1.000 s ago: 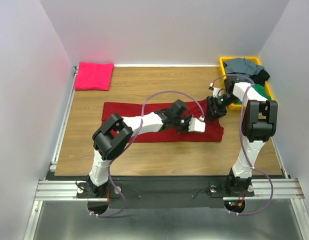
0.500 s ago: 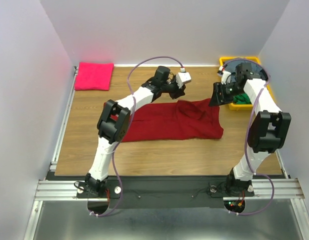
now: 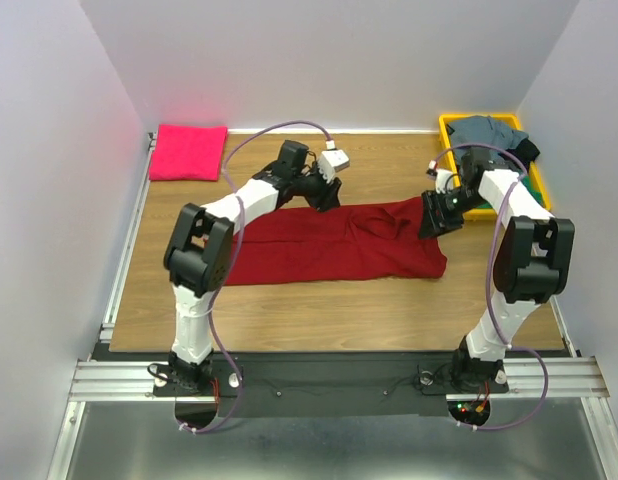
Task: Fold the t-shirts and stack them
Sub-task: Fold the tshirt
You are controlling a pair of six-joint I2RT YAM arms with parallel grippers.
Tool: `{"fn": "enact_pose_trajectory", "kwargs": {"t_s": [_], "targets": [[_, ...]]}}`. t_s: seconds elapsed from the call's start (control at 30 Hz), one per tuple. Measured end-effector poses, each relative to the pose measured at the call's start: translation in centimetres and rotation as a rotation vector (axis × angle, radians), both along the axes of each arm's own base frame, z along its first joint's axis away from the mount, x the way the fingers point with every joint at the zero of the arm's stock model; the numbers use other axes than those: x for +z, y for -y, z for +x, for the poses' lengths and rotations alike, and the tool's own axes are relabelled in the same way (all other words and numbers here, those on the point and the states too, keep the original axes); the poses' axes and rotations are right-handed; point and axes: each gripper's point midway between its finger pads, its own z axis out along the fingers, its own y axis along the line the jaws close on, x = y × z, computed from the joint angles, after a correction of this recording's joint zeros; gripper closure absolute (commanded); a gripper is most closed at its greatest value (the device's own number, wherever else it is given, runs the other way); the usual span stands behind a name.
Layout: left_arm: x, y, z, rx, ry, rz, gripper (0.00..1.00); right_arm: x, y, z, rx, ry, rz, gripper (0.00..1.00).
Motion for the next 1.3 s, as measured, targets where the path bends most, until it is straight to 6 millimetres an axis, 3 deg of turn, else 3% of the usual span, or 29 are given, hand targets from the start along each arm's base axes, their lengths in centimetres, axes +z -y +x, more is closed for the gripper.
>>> {"fn": "enact_pose_trajectory", "kwargs": {"t_s": [0.17,0.3,0.4,0.53,0.57,0.6,0.7,1.0,1.03,1.07,1.1,1.17,1.2,1.3], "targets": [[2.5,-3.4,-4.0,0.019,-0.018,0.039,0.46,-2.5,0.7,-2.5,0.023,-0.084,-0.052,0.47],[2.8,-7.3,-7.3,0.051,-0.042,0.094,0.45,-3.5,1.3,-3.6,0.042,-0.116,-0.088,0.47],[1.5,-12.0,-8.5,0.125,-0.082,0.162,0.45,-4.3,1.4,-5.1,0.053,-0.162,-0.096,0.48],[-0.6,-17.9,-9.2,0.23,-0.143,0.249,0.46,-4.6,1.3,-6.3,0.063,-0.206,-0.09,0.6],[-1.1,-19.2,-9.4,0.251,-0.16,0.271,0.47,-4.7,1.3,-6.5,0.065,-0.214,-0.09,0.65],[-1.6,-20.2,-9.6,0.264,-0.172,0.287,0.47,-4.9,1.3,-6.7,0.069,-0.218,-0.09,0.79],[-3.5,-23.1,-11.1,0.296,-0.233,0.348,0.5,-5.9,1.8,-7.5,0.084,-0.26,-0.114,1.0],[-8.2,-28.6,-14.7,0.375,-0.363,0.493,0.6,-6.3,4.3,-6.9,0.102,-0.254,-0.254,0.99],[-8.5,-29.1,-14.8,0.385,-0.369,0.508,0.6,-6.3,4.4,-7.0,0.109,-0.253,-0.262,0.96],[-8.8,-29.6,-14.7,0.393,-0.378,0.509,0.59,-6.3,4.5,-7.0,0.117,-0.253,-0.268,0.65],[-8.8,-29.8,-14.5,0.396,-0.373,0.51,0.57,-6.3,4.5,-7.1,0.119,-0.253,-0.268,0.55],[-8.7,-29.9,-14.4,0.376,-0.362,0.511,0.54,-5.8,4.5,-7.0,0.138,-0.25,-0.264,0.45],[-8.7,-29.8,-14.5,0.359,-0.359,0.509,0.53,-5.5,4.5,-6.9,0.141,-0.249,-0.261,0.45],[-8.0,-28.9,-14.6,0.283,-0.346,0.481,0.52,-3.1,3.9,-3.8,0.133,-0.143,-0.23,0.44]]}}
